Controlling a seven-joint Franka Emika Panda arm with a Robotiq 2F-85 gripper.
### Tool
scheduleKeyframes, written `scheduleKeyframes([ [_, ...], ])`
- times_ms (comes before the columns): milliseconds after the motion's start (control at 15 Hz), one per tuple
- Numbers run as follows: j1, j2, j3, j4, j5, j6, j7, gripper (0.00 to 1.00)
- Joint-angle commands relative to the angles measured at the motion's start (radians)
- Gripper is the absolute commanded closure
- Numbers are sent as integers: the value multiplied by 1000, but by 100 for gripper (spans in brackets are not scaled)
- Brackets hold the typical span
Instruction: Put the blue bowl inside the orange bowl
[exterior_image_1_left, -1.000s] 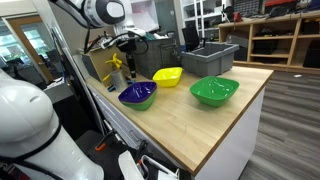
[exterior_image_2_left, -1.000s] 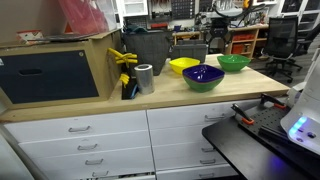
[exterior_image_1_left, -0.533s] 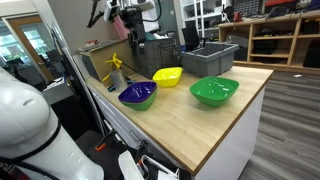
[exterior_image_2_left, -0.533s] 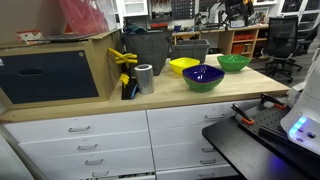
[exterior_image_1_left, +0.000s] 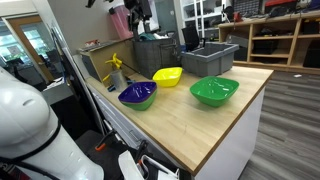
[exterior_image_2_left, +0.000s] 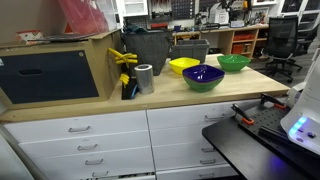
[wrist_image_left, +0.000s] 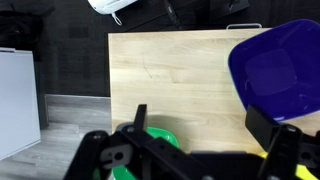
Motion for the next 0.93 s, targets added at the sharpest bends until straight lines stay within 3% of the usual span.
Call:
scheduleKeyframes([
  [0,15,-16,0,36,10,3,-61,0],
  [467,34,-81,16,16,37,85,-4,0],
  [600,17,-70,29,29,16,5,83,0],
  [667,27,-61,19,31,19,45,24,0],
  [867,27,-60,20,31,19,41,30,0],
])
